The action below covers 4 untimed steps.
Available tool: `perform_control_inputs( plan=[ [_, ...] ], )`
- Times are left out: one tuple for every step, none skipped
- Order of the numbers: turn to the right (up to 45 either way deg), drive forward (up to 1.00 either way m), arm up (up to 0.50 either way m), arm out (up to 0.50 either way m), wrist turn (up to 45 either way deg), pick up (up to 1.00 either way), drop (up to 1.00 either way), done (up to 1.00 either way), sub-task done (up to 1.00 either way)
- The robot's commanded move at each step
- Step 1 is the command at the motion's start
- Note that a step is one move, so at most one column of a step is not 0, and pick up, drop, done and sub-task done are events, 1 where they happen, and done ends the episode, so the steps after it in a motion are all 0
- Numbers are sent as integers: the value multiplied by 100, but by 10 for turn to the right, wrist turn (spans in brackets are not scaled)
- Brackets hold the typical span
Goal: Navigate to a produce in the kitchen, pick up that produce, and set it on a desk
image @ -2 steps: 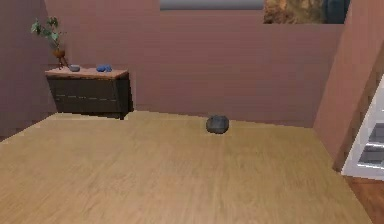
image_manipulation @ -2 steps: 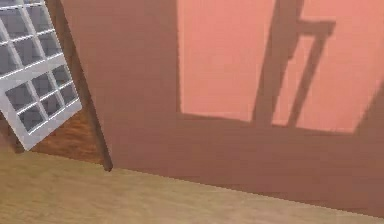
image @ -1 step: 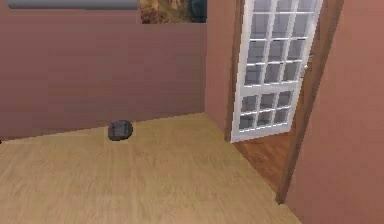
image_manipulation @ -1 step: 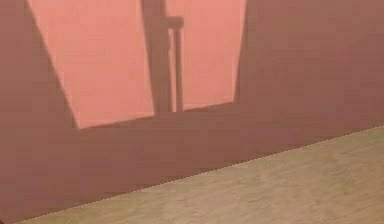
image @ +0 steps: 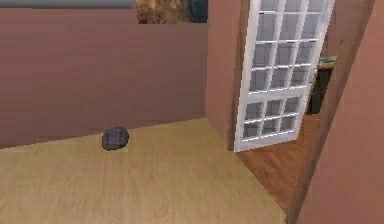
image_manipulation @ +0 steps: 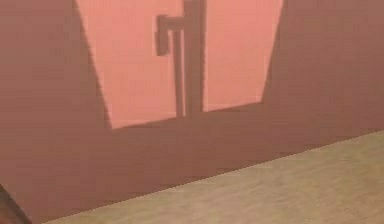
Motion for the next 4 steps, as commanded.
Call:
perform_control_inputs(
  plan=[
    [0, 100, 0, 0, 0, 0, 0, 0, 0],
    [90, 0, 0, 0, 0, 0, 0, 0, 0],
    [30, 0, 0, 0, 0, 0, 0, 0, 0],
    [0, 25, 0, 0, 0, 0, 0, 0, 0]
  ],
)
